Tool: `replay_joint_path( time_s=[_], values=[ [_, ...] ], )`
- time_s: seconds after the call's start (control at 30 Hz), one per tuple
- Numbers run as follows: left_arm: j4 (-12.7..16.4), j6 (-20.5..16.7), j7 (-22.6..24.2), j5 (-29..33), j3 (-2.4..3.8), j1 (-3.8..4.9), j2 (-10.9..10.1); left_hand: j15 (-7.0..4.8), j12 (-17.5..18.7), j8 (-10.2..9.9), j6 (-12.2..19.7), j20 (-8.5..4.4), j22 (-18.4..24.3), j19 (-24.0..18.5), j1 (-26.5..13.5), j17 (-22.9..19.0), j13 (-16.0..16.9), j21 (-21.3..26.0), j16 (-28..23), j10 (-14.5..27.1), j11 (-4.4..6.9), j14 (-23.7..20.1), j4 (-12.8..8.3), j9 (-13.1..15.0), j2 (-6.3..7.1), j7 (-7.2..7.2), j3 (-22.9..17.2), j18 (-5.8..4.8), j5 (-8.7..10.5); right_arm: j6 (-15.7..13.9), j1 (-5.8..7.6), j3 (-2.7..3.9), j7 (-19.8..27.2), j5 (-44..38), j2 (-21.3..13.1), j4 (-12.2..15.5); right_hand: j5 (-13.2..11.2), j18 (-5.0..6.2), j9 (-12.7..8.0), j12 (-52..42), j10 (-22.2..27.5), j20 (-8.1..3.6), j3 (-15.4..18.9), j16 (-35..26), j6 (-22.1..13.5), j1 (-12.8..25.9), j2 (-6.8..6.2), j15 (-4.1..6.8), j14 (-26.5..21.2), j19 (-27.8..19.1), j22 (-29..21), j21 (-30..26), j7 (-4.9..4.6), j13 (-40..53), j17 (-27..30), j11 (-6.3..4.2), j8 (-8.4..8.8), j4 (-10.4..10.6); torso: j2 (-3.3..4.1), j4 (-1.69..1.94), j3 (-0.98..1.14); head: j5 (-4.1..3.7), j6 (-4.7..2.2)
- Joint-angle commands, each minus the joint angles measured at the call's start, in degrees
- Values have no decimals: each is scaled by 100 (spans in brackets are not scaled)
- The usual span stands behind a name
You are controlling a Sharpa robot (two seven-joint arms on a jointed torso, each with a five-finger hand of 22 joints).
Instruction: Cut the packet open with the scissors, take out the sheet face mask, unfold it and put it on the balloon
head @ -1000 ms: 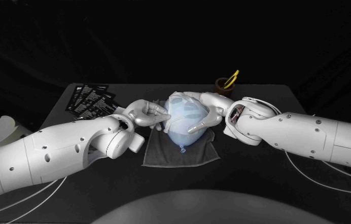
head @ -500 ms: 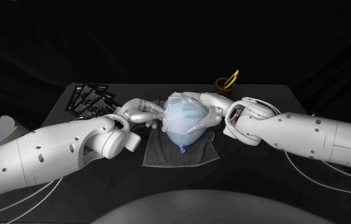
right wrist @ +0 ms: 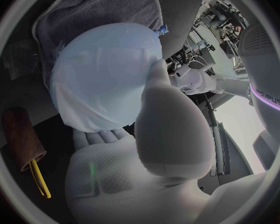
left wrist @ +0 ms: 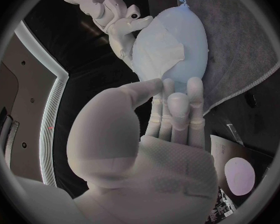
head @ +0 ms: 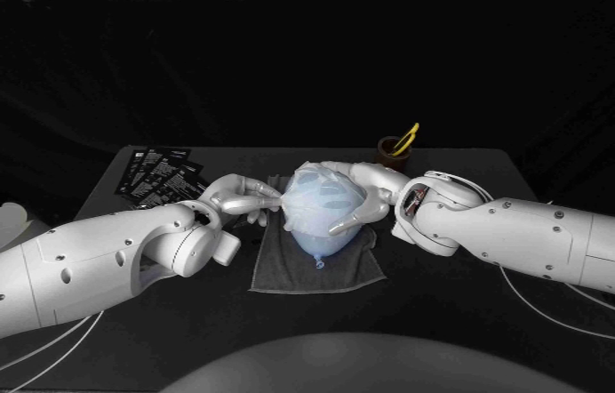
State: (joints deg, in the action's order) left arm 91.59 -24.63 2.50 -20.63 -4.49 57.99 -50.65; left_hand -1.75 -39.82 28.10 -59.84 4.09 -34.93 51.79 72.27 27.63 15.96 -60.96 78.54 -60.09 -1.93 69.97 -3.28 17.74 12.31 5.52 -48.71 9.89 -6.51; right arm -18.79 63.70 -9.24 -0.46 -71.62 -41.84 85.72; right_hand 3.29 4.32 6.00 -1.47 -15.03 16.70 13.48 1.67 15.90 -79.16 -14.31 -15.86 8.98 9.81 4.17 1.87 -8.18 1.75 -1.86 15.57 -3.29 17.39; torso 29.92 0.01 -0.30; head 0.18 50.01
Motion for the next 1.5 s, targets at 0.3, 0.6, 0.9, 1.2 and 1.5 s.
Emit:
replay_joint_path(
  time_s=[0.3, 0.6, 0.9, 1.2, 1.5],
  values=[
    [-153, -143, -175, 27, 7, 3, -39, -15, -67, 60, 31, -1, 2, -14, -127, 51, 37, -39, 43, 52, 31, 65, -82, 905, -25, -4, -61, 69, -45, 267, -51, -41, -85, -22, -5, 2, -12, -25, 7, -30, -6, 18, -38, -27, 11, 2, 54, -28, 8, 28, 5, 35, -902, 6, 5, 32, -14, -10, 0, 1, 0, -12, -1],
    [-290, -276, -241, 10, 15, 4, -33, 24, -70, 18, 240, 12, 18, -13, -230, 43, 42, -28, 60, 235, -17, 63, -109, 1017, -92, 52, -121, 63, 16, 264, -52, -42, -85, -22, -4, 6, -12, -26, 3, -29, 2, 18, -34, -28, -2, -3, 46, -30, 1, 29, 6, 36, -901, 5, 7, 32, -11, -10, 4, -2, 2, -13, -1],
    [-333, -231, 291, -279, 43, 3, 89, 487, 169, -643, 1375, 440, 622, -412, -749, -1075, -143, 980, -456, 1134, -486, -975, 447, 777, 282, 485, 1468, 12, 259, 265, -54, -42, -80, -22, -2, 11, -12, -26, 3, -29, 2, 18, -34, -28, -2, -3, 46, -30, 1, 29, 6, 36, -901, 5, 7, 32, -11, -10, 8, -7, -6, -3, -1],
    [-399, -339, 932, -1245, 90, 4, 278, 1317, 378, 214, 2769, 1255, 2482, -1797, 1284, -2044, -807, 4096, -2785, 2659, -1141, -4010, 2013, 559, -238, 843, 5472, -221, 351, 279, -60, -43, -76, -22, 6, 9, -12, -26, 3, -29, 2, 18, -34, -28, -2, -3, 46, -30, 1, 29, 6, 36, -901, 5, 7, 32, -11, -10, 8, 1, -3, -14, -1],
    [-568, -144, 908, -1638, 102, 9, 447, 1642, 940, 142, 2971, 1275, 3203, -3188, 1508, -2433, -1232, 5401, -4569, 3050, -1360, -5074, 2047, 151, 167, 449, 5820, -628, 349, 288, -64, -43, -72, -21, 27, -5, -12, -26, 3, -29, 2, 18, -34, -28, -2, -3, 46, -30, 1, 29, 6, 36, -901, 5, 7, 32, -11, -10, -1, -2, 1, 15, -1]
  ],
)
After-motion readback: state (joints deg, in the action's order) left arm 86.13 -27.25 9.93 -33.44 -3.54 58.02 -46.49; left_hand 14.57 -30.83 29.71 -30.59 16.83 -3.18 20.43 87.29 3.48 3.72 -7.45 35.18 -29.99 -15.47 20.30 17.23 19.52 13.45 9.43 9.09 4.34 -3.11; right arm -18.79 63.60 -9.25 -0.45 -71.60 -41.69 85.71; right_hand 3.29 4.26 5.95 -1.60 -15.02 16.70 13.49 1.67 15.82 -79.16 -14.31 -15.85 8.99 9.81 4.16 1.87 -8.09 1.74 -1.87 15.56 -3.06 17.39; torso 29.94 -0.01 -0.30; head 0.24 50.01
